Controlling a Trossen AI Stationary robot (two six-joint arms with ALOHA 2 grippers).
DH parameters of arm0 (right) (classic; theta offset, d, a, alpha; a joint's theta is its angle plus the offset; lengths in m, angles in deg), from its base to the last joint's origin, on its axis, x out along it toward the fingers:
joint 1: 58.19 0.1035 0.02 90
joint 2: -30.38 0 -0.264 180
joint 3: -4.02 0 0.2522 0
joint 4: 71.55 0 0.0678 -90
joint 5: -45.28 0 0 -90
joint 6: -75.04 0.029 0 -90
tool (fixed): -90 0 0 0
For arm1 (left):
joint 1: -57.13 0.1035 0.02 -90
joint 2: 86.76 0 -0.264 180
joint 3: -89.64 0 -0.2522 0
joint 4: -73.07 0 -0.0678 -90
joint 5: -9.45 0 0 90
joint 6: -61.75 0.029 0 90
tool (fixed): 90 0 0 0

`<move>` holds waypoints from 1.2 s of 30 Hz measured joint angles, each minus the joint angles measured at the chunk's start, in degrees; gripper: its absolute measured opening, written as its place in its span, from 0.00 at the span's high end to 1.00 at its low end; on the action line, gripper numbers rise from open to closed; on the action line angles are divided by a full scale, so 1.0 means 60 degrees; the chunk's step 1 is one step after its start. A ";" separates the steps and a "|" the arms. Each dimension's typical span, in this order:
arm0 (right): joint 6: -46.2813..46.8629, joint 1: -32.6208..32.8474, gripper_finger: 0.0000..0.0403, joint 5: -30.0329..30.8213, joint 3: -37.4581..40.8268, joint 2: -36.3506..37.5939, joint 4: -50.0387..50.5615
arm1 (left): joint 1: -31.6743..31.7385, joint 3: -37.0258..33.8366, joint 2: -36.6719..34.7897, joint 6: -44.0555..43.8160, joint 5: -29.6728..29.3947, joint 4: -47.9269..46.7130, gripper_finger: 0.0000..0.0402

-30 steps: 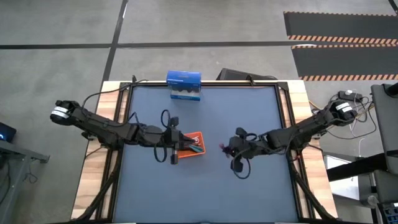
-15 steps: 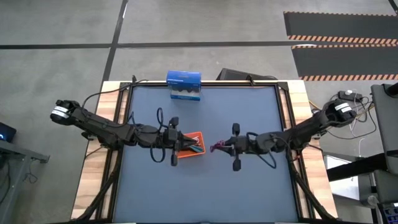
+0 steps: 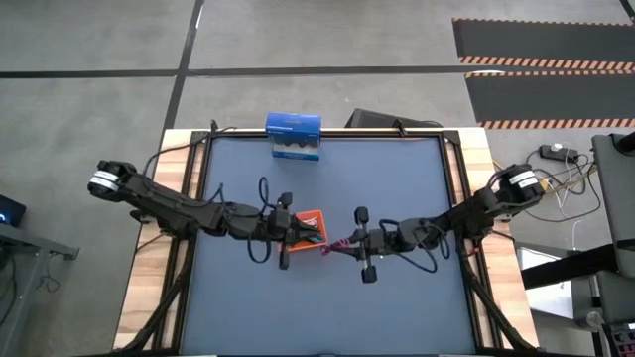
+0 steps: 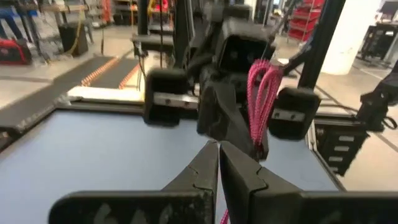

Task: Pick and place USB-C Cables
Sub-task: Put the red charger cable into the orange bin

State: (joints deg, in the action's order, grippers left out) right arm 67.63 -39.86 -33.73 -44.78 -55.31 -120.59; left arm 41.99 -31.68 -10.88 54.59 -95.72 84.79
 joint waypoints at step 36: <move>-0.0190 -0.0248 0.90 0.0165 -0.0157 -0.0113 0.0443 | 0.0006 0.0026 0.2696 0.0076 0.0942 0.2641 0.91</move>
State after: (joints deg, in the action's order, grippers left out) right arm 66.49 -41.35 -32.73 -45.73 -55.99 -117.93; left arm 42.02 -31.52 5.30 55.05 -90.07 100.64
